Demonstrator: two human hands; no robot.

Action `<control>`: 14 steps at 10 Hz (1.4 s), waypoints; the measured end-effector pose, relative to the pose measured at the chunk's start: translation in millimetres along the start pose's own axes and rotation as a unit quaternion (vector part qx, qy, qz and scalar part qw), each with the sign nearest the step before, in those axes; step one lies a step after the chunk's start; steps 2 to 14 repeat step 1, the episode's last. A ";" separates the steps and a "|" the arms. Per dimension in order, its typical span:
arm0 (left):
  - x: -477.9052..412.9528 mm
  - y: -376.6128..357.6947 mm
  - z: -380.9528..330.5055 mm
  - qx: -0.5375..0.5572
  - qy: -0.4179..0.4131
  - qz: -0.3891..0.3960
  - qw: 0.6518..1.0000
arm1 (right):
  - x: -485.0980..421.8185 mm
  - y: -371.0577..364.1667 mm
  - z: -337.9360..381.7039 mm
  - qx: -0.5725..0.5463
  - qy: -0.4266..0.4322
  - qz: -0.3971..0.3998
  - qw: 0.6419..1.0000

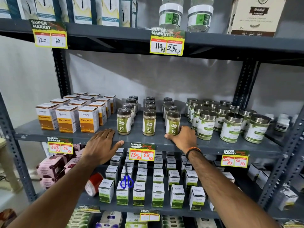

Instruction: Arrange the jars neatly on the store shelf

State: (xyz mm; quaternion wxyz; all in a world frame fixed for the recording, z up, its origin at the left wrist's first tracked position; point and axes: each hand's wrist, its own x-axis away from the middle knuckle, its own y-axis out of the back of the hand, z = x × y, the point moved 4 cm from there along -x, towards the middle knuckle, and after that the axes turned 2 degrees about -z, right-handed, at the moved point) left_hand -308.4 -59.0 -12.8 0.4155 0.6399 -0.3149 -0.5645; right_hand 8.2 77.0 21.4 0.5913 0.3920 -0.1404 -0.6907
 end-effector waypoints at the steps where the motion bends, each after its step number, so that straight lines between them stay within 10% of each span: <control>1: -1.0 1.5 -1.3 0.005 -0.001 0.016 1.000 | 15.3 19.2 5.0 -0.016 -0.002 -0.010 1.000; 14: -1.0 1.5 -1.3 0.005 -0.001 0.016 1.000 | 15.3 19.2 5.0 -0.016 -0.002 -0.010 1.000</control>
